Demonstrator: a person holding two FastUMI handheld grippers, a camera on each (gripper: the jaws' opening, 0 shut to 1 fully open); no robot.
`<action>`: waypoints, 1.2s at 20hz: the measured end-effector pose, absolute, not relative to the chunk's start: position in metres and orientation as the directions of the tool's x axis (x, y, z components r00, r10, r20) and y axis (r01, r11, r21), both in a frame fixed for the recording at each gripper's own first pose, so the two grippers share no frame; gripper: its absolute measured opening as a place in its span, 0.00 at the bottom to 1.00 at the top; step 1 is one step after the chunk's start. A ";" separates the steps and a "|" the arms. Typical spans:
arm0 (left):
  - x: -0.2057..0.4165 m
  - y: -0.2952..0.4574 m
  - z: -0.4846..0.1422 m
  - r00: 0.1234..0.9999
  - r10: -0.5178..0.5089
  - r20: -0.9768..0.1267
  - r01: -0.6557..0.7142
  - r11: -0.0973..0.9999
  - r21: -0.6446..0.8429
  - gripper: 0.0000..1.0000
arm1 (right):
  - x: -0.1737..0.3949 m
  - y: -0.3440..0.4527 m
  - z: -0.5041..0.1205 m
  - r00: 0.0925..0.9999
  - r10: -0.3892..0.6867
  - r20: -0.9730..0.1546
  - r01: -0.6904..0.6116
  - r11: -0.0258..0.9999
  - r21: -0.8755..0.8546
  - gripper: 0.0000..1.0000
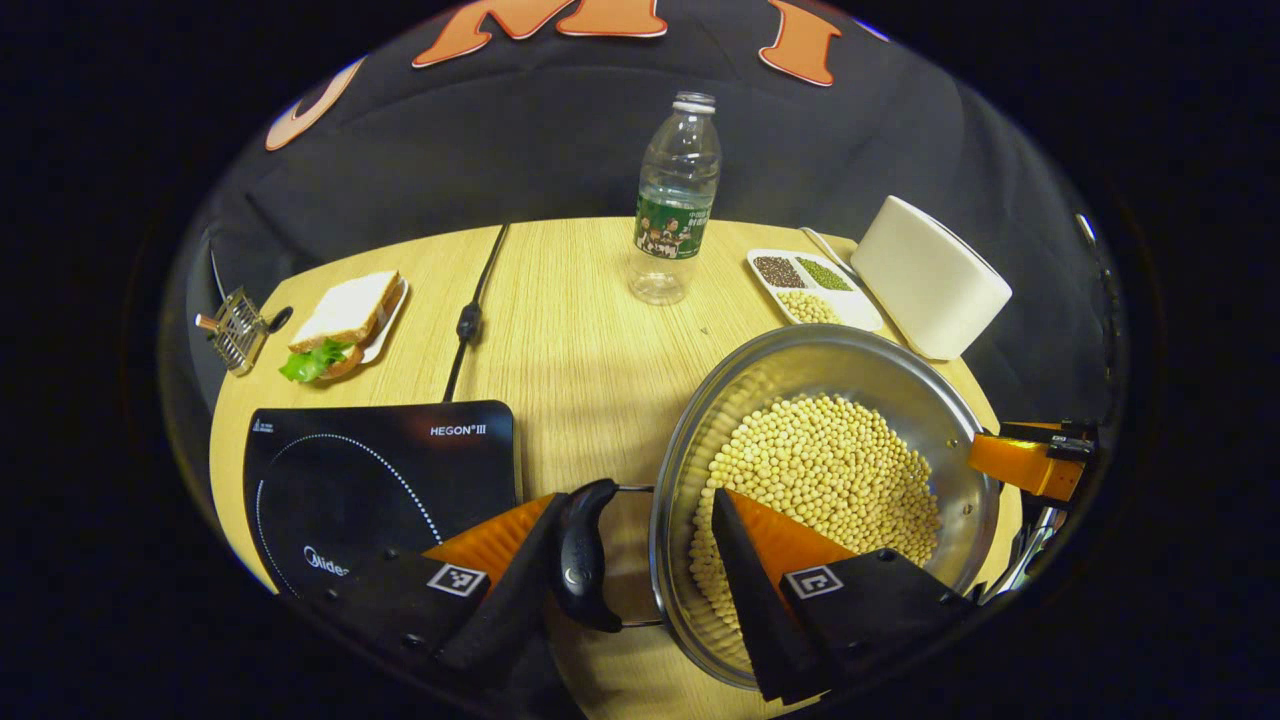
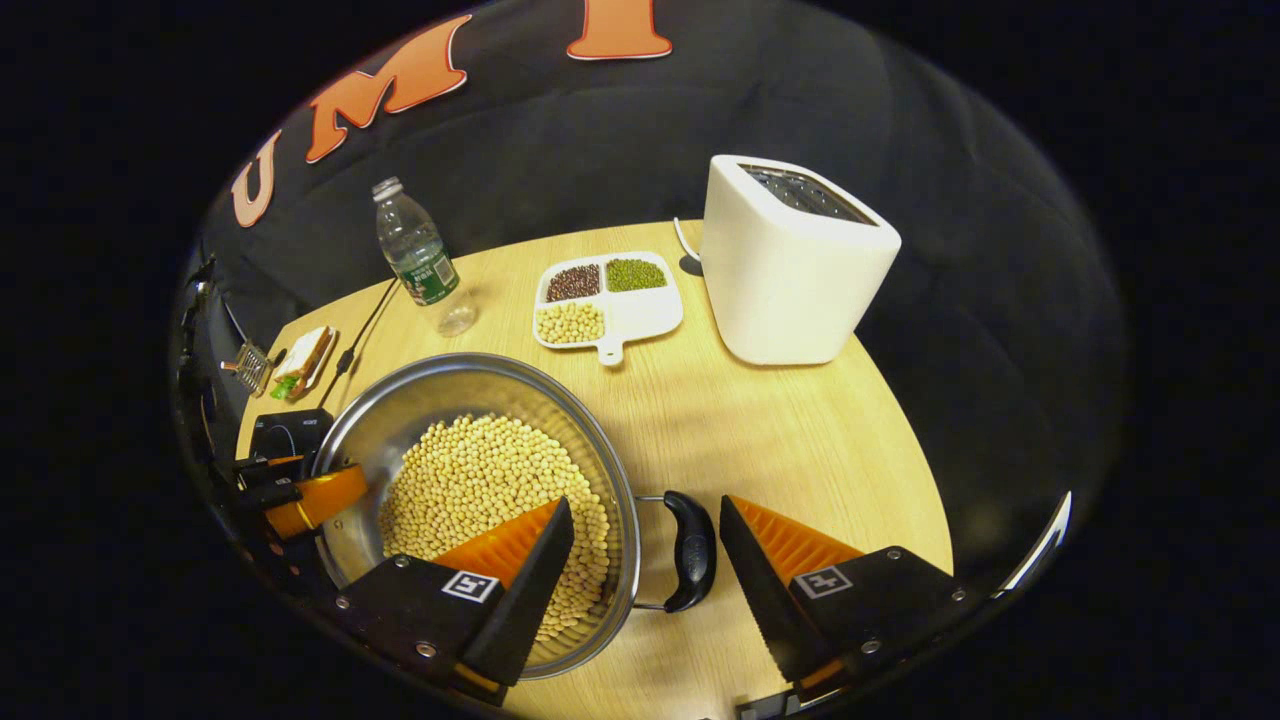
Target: First push the handle of the pot to place it horizontally, then grasp the pot with both hands and set it on the induction cooktop.
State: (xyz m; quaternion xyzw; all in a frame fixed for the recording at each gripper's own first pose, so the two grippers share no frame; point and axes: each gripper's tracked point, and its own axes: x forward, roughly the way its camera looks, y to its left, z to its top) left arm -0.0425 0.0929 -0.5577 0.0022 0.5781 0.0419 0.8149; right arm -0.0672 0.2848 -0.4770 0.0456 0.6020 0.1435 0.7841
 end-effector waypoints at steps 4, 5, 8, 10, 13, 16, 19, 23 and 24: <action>-0.041 0.098 -0.562 0.369 0.113 -0.922 -0.050 0.994 0.102 0.79 | -0.074 0.285 -0.499 0.209 0.247 -0.946 -0.154 0.964 0.218 0.86; -0.039 0.099 -0.564 0.375 0.124 -0.918 -0.042 0.992 0.117 0.77 | -0.078 0.283 -0.504 0.199 0.230 -0.953 -0.153 0.968 0.202 0.84; -0.037 0.099 -0.567 0.380 0.144 -0.914 -0.023 0.989 0.146 0.76 | -0.079 0.284 -0.514 0.189 0.215 -0.958 -0.145 0.971 0.189 0.72; -0.037 0.099 -0.565 0.376 0.145 -0.915 -0.015 0.989 0.150 0.73 | -0.082 0.283 -0.506 0.173 0.231 -0.957 -0.123 0.970 0.212 0.68; -0.033 0.100 -0.556 0.390 0.171 -0.905 0.000 0.983 0.186 0.70 | -0.086 0.282 -0.503 0.137 0.252 -0.958 -0.128 0.964 0.235 0.61; -0.028 0.098 -0.527 0.425 0.175 -0.888 0.014 0.980 0.200 0.68 | -0.076 0.279 -0.496 0.156 0.299 -0.942 -0.142 0.950 0.278 0.52; -0.008 0.088 -0.495 0.472 0.165 -0.866 0.006 0.982 0.190 0.68 | -0.057 0.268 -0.468 0.198 0.318 -0.927 -0.168 0.943 0.288 0.51; 0.012 0.066 -0.451 0.537 0.151 -0.830 -0.001 0.984 0.179 0.68 | -0.037 0.245 -0.424 0.268 0.325 -0.907 -0.181 0.942 0.284 0.55; 0.015 0.062 -0.441 0.550 0.150 -0.822 0.000 0.984 0.179 0.70 | -0.034 0.239 -0.415 0.284 0.327 -0.901 -0.179 0.942 0.285 0.55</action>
